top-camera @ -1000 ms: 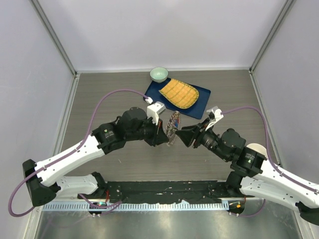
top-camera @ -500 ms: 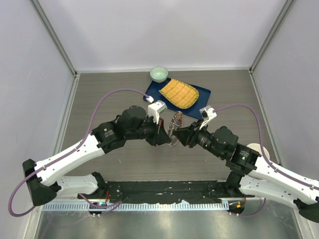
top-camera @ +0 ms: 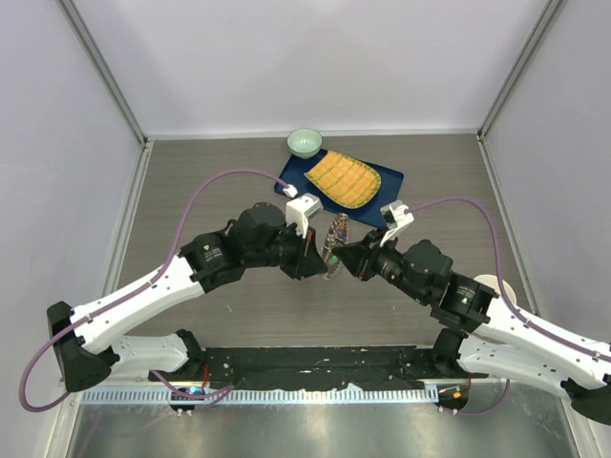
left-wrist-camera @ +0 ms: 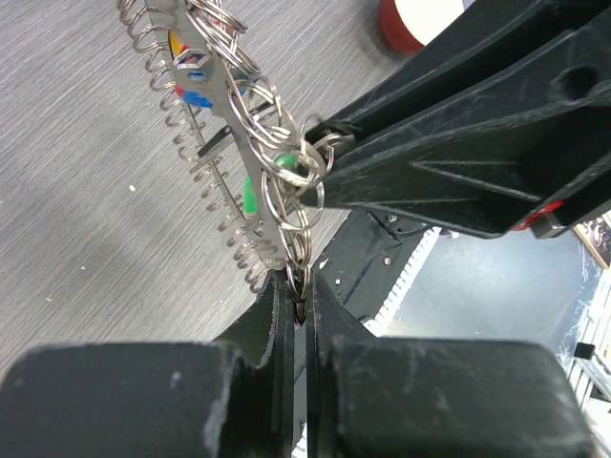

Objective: Remove the keys from the keyring

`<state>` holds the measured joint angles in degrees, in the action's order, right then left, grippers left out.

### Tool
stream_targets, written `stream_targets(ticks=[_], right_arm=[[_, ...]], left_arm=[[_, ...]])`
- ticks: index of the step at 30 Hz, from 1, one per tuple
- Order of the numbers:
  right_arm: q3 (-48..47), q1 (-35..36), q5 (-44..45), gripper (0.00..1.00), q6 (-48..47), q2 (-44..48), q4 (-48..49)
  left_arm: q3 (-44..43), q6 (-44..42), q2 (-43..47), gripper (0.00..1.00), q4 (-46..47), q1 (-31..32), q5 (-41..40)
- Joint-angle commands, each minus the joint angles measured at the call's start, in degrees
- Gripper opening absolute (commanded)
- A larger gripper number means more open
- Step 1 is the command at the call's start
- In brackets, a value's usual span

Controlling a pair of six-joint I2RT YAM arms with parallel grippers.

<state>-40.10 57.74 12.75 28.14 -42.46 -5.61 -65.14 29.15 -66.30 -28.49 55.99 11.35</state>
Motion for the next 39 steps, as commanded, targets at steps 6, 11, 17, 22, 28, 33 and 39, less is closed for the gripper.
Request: stream_targets(ticks=[6,11,17,22,28,33,39], right_arm=[[-3.15,-0.08,1.40,0.10,-0.89,0.71,-0.11],[-3.32,-0.08,1.57,0.01,-0.89,0.71,0.07],[-4.64,0.01,2.45,0.01,-1.77,0.80,1.82],[-5.78,0.01,1.84,0.01,-2.92,-0.17,3.58],[-6.22,-0.08,0.87,0.01,-3.79,-2.28,4.02],[-5.70,-0.08,-1.23,0.01,-7.56,-2.54,5.25],[-1.29,-0.34,-2.64,0.01,-20.57,-2.54,12.73]], left_arm=[[-1.65,-2.43,0.03,0.00,1.25,-0.09,-1.25],[-0.51,-2.69,0.30,0.00,1.33,-0.18,-2.13],[1.07,-4.62,0.30,0.00,0.89,-0.18,-4.67],[2.21,-5.59,0.03,0.00,0.63,-0.18,-5.38],[3.18,-6.38,0.30,0.00,0.63,-0.18,-5.64],[3.71,-7.08,0.82,0.00,0.89,-0.18,-5.55],[0.02,-11.92,0.21,0.46,-4.89,-0.61,-2.91]])
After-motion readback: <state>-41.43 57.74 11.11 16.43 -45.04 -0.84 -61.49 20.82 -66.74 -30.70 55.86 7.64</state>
